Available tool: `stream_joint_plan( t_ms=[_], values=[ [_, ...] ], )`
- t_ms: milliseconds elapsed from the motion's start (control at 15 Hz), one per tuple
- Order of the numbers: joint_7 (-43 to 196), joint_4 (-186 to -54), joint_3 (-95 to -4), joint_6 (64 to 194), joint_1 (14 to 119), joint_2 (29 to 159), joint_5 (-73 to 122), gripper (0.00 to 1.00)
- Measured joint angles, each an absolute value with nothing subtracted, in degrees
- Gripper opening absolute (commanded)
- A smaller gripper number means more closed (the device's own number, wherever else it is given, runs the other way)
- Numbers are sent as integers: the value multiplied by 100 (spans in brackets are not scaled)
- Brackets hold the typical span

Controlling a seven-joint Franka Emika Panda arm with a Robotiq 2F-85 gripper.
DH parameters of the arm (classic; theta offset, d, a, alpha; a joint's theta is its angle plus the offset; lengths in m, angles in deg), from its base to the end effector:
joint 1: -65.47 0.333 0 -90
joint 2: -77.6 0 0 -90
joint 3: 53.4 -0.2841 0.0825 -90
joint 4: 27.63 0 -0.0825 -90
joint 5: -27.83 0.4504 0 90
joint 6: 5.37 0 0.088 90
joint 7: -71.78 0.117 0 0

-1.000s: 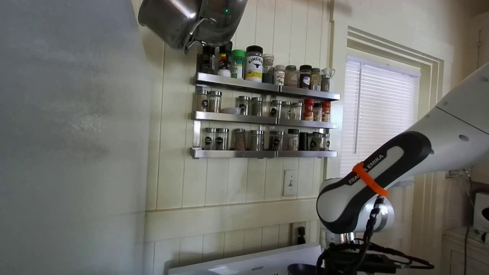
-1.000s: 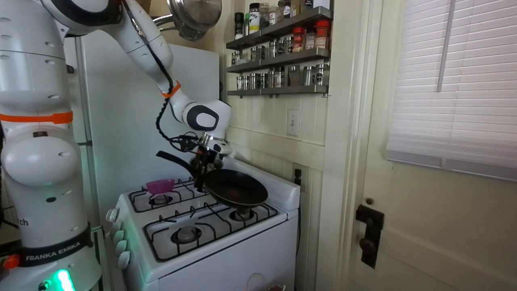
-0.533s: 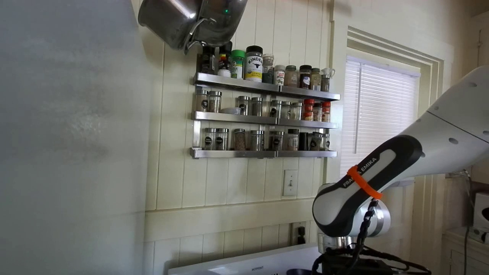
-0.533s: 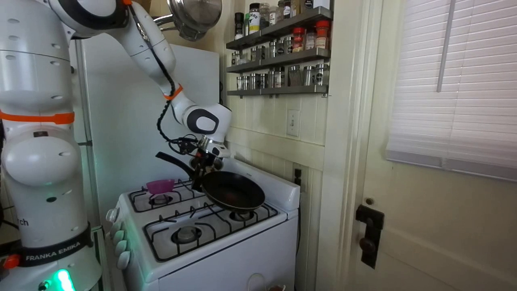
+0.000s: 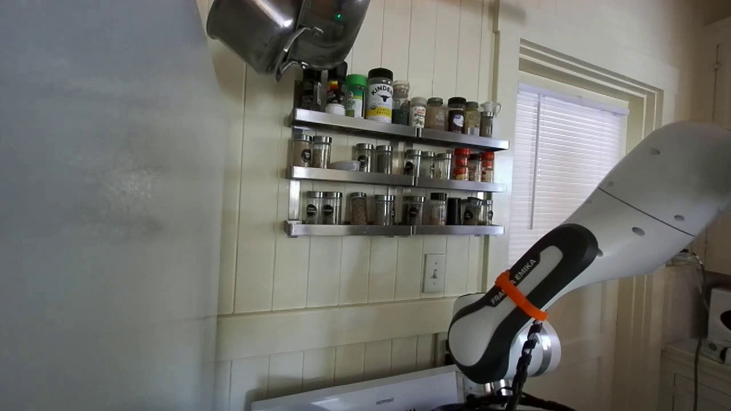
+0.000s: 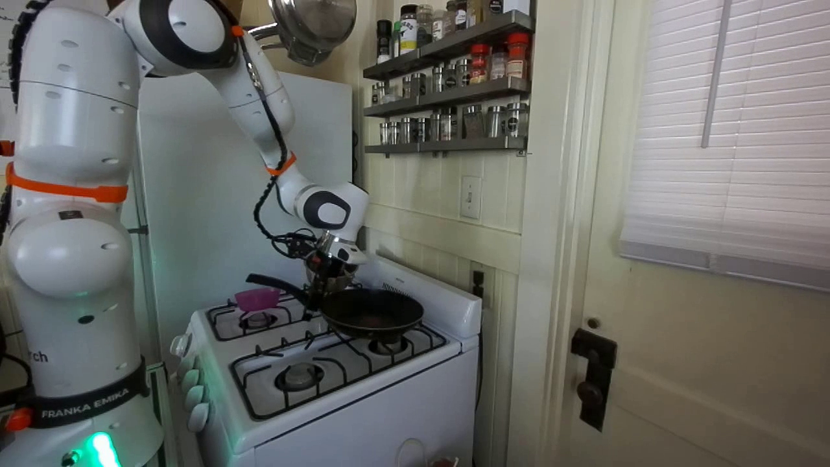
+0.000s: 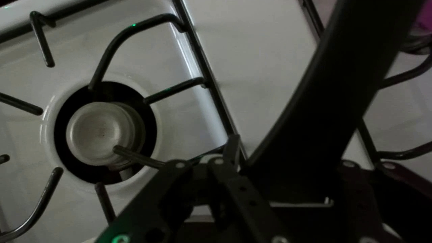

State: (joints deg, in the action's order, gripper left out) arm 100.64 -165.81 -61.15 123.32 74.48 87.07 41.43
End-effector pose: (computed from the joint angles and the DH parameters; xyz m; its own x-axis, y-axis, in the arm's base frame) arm 0.4611 0.1517 0.1256 0.8588 -0.3588 -0.3656 -0.3733 -0.9271 0.0329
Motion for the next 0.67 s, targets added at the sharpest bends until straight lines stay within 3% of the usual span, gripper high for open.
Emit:
stream_joint_plan(
  t_ms=[200, 267, 667],
  values=[
    [10151, -16405, -6112, 12363, 7534, 9039, 4027, 96],
    [10179, -16339, -6110, 12361, 7546, 9114, 3995, 100],
    [10201, -16197, -6009, 12359, 7520, 9179, 4023, 100]
  ],
)
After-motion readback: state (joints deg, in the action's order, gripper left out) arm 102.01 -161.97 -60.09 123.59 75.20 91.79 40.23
